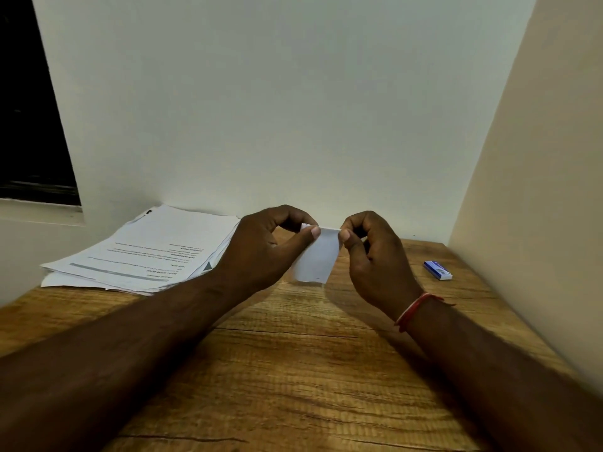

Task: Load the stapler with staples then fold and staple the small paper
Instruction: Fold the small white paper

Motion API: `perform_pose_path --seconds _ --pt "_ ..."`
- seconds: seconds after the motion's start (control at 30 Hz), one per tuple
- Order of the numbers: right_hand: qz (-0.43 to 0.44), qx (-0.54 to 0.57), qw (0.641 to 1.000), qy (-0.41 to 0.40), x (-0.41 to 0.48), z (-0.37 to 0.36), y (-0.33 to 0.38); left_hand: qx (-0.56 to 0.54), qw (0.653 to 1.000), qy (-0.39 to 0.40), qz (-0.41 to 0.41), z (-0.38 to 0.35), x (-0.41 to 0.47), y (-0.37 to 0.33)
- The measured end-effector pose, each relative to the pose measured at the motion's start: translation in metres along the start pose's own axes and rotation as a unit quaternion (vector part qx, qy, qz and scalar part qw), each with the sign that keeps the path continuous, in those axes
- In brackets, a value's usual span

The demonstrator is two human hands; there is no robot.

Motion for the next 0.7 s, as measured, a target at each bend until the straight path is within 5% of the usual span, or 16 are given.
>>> perform_pose_path --seconds 0.37,0.7 --pt "0.051 -0.021 0.998 0.043 -0.002 -0.002 0.004 0.002 1.000 0.001 0.031 0.003 0.000 0.003" --pt "0.118 -0.085 0.989 -0.014 -0.007 -0.001 0.015 0.048 0.999 0.008 -0.006 -0.005 -0.004 -0.004"
Point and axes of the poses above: each hand's wrist, its own x-axis towards the middle knuckle, its own z-axis out of the back of the hand, y = z × x, the point moved 2 cm from there along x, towards the middle knuckle, and after that the axes turned 7 degrees about -x, right-handed, at the moved point
